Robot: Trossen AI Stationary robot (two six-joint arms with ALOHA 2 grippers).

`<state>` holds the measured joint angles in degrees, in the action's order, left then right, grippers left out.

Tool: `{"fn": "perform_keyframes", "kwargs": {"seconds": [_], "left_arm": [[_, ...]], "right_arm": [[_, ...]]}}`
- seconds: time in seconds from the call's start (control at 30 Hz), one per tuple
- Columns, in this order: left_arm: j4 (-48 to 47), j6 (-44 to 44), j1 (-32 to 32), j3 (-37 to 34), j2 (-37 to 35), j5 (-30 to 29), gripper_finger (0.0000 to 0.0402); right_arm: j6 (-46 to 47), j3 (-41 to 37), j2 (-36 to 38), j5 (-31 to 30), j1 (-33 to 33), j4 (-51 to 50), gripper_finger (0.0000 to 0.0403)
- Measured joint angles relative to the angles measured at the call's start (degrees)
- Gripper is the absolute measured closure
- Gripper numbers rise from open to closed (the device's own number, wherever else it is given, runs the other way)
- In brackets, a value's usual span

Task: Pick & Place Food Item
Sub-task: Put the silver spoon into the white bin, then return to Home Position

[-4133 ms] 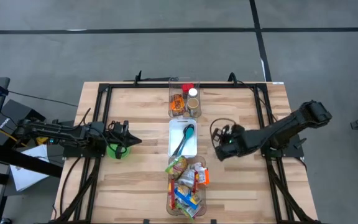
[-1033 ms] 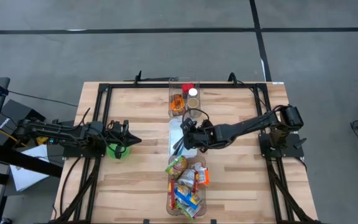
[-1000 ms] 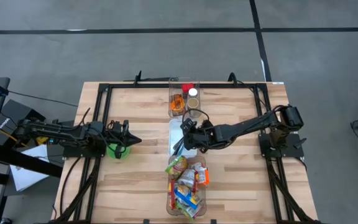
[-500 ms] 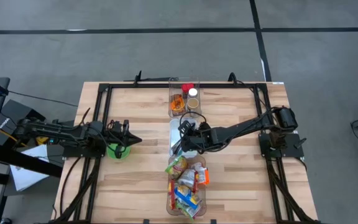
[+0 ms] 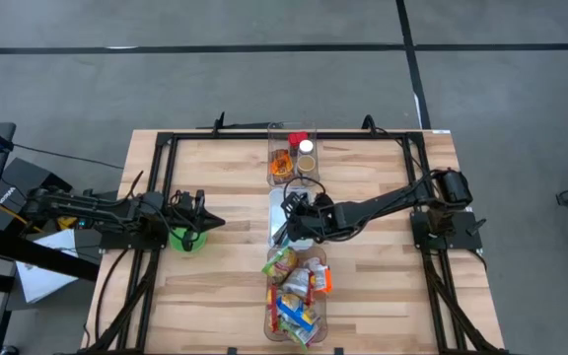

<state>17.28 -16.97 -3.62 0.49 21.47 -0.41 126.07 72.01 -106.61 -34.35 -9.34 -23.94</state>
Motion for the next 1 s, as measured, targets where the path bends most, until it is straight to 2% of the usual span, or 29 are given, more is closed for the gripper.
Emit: {"fn": "perform_keyframes", "kwargs": {"seconds": [0.63,0.87,1.0], "left_arm": [[-0.1,0.0,0.0,0.0,0.0,0.0,0.0402],[-0.1,0.0,0.0,0.0,0.0,0.0,0.0402],[-0.1,0.0,0.0,0.0,0.0,0.0,0.0402]], "right_arm": [[1.4,0.0,0.0,-0.7,-0.1,0.4,0.0355],[1.5,0.0,0.1,-3.7,-0.9,1.2,0.0355],[1.4,-0.1,1.5,-7.4,-1.3,2.4,0.0355]]}}
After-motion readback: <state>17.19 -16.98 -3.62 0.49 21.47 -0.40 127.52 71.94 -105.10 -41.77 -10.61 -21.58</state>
